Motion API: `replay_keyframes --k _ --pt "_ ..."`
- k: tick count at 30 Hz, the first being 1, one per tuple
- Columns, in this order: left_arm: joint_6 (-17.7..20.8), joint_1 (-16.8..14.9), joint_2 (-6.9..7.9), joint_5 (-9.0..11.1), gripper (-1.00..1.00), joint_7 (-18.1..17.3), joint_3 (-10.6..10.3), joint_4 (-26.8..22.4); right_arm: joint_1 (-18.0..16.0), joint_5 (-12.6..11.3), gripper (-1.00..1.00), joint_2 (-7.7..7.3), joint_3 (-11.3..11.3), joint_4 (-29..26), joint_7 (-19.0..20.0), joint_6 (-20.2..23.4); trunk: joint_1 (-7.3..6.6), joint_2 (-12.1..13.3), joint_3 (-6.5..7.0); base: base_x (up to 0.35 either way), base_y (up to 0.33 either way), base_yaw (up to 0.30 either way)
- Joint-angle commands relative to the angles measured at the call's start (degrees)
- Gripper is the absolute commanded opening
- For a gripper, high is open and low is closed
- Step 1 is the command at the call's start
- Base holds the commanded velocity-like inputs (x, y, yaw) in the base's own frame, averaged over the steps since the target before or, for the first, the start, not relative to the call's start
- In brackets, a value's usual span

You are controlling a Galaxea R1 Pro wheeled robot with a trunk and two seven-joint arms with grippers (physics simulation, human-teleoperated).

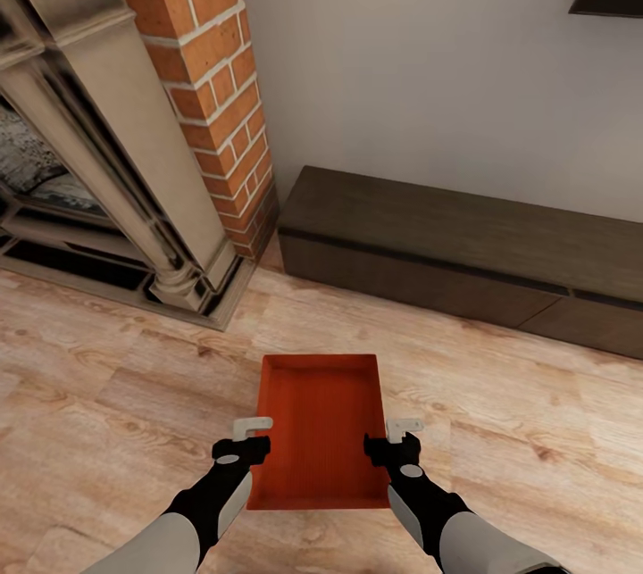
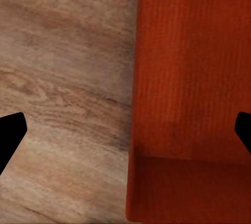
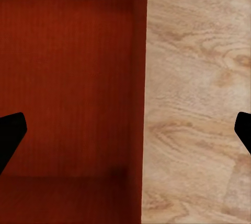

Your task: Move the two storage containers from the living room to the garage. In the garage, place one container on the floor and stack the other container on top of it (either order is fine).

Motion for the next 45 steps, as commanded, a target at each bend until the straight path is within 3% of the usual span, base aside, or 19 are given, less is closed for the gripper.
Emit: replay_keyframes --k 1,41,45 --pt "0.3 0.0 0.04 0.6 1.00 0.4 -0.5 -0.1 0.0 -0.5 1.00 -0.02 0.5 0.1 -0.3 -0.2 0.22 -0.4 -0.21 0.000 0.000 0.000" --pt "0.2 0.0 0.11 0.6 1.00 0.4 -0.5 -0.1 0.0 -0.4 1.00 -0.05 0.5 0.1 -0.3 -0.6 9.01 -16.5 -7.40 0.000 0.000 0.000" --pt "0.1 0.0 0.11 0.6 1.00 0.4 -0.4 -0.1 0.0 -0.4 1.00 -0.24 0.5 0.1 -0.3 -1.0 9.01 -16.5 -7.40 0.000 0.000 0.000"
